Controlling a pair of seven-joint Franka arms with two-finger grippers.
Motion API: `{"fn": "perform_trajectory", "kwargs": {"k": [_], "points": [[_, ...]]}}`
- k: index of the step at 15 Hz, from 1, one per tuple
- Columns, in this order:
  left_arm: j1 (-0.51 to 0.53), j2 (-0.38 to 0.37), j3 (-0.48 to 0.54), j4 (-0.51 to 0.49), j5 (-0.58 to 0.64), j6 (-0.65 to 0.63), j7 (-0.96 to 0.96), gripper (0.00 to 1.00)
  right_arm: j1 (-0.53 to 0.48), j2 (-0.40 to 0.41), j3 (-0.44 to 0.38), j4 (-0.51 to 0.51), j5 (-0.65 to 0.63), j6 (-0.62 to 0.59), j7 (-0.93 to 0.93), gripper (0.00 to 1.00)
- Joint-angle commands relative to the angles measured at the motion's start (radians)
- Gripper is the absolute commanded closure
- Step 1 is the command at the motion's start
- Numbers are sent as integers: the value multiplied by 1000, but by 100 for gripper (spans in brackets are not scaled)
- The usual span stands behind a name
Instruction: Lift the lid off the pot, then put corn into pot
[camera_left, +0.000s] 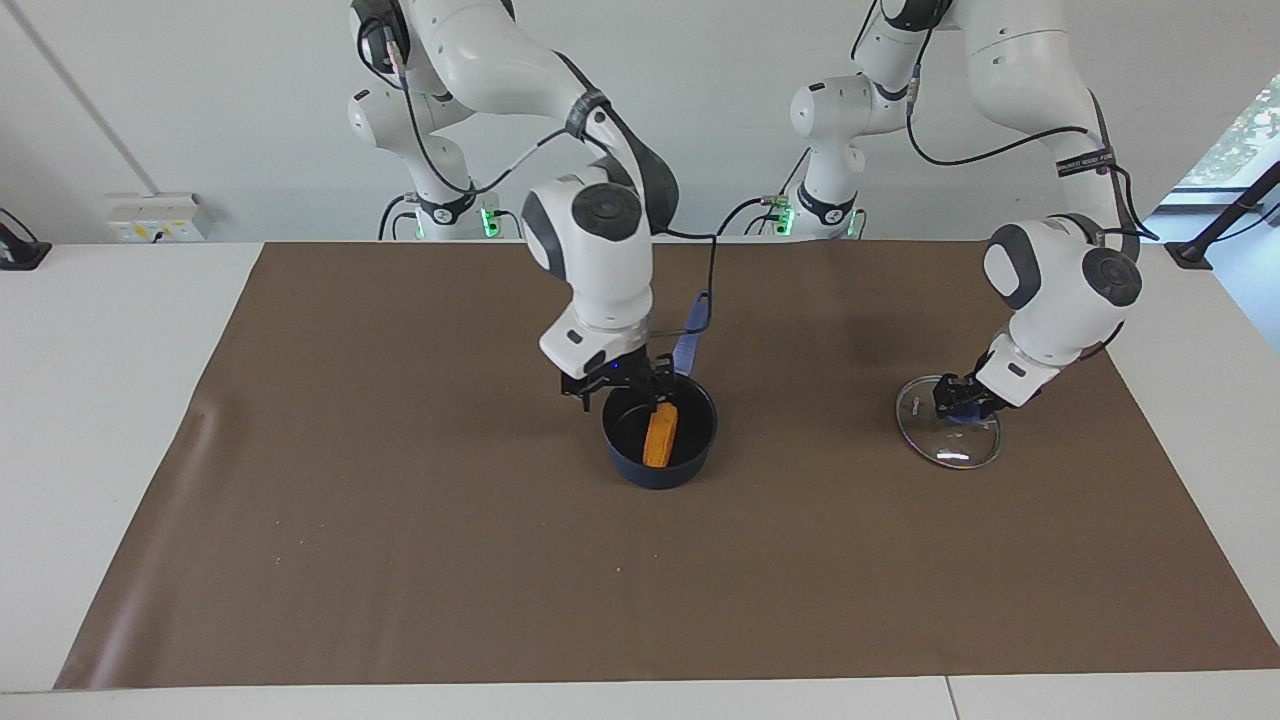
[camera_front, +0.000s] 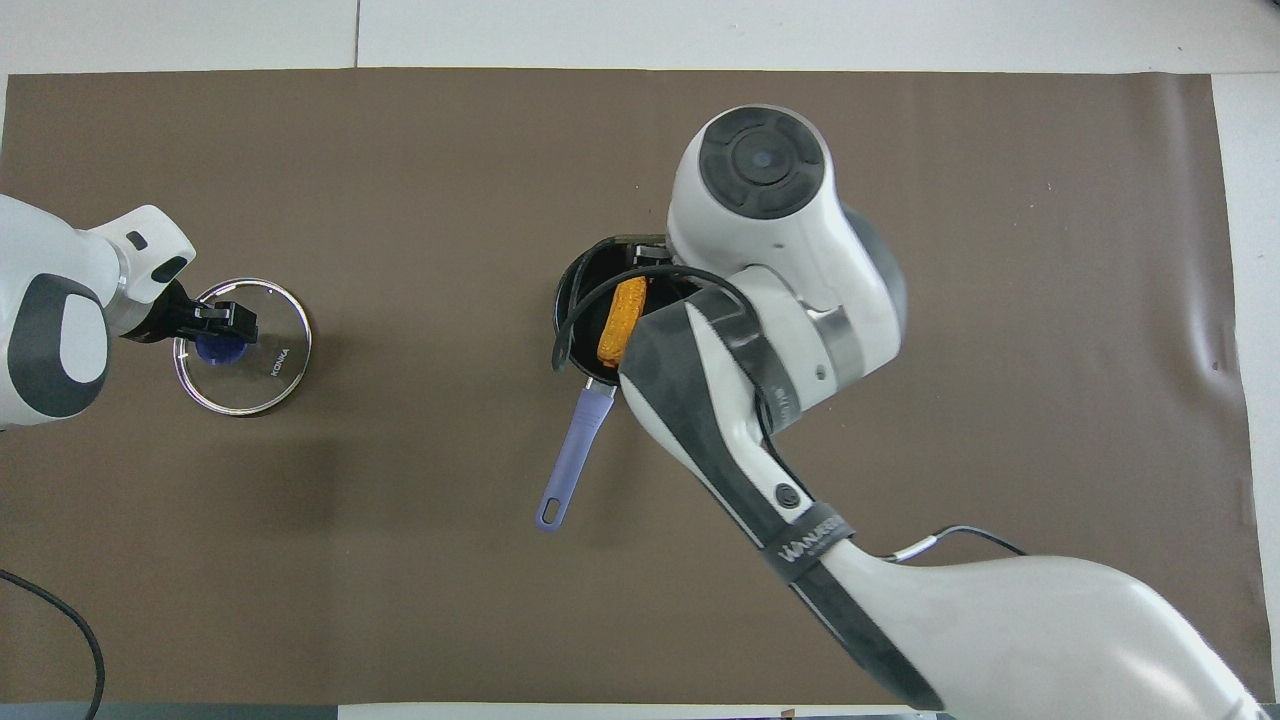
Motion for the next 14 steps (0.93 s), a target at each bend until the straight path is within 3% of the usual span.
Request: {"fn": "perform_trajectory", "kwargs": {"k": [1,4,7,9,14], "points": [[6,-19,-1,-34,18,35,-18,0,-132,-169,14,-33,-5,-155,-174,0],[5,-47,-3,1,18,0,-18,0,-274,-273,14,-39,8,-267,-246,0],[-17,-61,-6,170,18,-196,-26,0,-375,-327,14,-85,-5,-359,-363,0],[-41,-59,-7,292,18,-342,-96,0,-401,-379,13,-168,-5,-367,-402,0],[-99,-221,-10,291,18,-522,-161,0,-533,-381,28,-184,-6,-321,-532,0]]}}
